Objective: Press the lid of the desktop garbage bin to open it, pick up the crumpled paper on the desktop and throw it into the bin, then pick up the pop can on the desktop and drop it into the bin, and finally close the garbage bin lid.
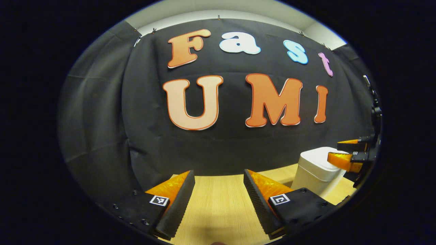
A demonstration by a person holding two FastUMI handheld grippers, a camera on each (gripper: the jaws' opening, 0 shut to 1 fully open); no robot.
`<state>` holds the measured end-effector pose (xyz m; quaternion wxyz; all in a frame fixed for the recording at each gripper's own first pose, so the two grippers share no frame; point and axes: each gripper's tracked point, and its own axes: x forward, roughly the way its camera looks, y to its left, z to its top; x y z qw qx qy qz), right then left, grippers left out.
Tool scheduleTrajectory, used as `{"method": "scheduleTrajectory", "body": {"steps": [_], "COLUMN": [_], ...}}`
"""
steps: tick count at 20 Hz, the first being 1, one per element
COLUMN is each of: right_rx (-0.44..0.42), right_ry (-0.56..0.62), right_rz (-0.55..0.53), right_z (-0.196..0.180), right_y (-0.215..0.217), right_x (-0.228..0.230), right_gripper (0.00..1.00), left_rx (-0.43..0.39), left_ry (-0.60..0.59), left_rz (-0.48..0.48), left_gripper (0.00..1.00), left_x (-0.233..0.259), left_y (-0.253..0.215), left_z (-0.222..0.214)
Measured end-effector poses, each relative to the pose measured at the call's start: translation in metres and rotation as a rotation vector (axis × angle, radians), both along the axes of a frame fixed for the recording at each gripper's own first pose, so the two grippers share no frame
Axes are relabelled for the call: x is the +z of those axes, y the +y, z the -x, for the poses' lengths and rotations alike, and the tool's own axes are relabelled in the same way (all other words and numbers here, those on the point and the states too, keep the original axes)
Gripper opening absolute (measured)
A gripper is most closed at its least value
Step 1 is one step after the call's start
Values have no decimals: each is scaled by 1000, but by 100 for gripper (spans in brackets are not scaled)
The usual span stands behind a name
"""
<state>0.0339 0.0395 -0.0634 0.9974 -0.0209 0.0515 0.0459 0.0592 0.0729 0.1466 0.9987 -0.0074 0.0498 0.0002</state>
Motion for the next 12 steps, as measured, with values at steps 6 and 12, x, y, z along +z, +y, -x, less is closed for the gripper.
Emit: {"method": "scheduleTrajectory", "body": {"steps": [6, 12], "right_rx": [69, 83], "right_ry": [-11, -7], "right_rz": [-14, -31], "right_z": [2, 1], "right_y": [34, 44], "right_x": [2, 0], "right_gripper": [87, 87], "left_rx": [33, 68], "left_ry": [-50, -63], "left_rz": [1, -8], "left_gripper": [89, 94], "left_x": [11, 12], "left_y": [9, 17], "left_z": [4, 4]}}
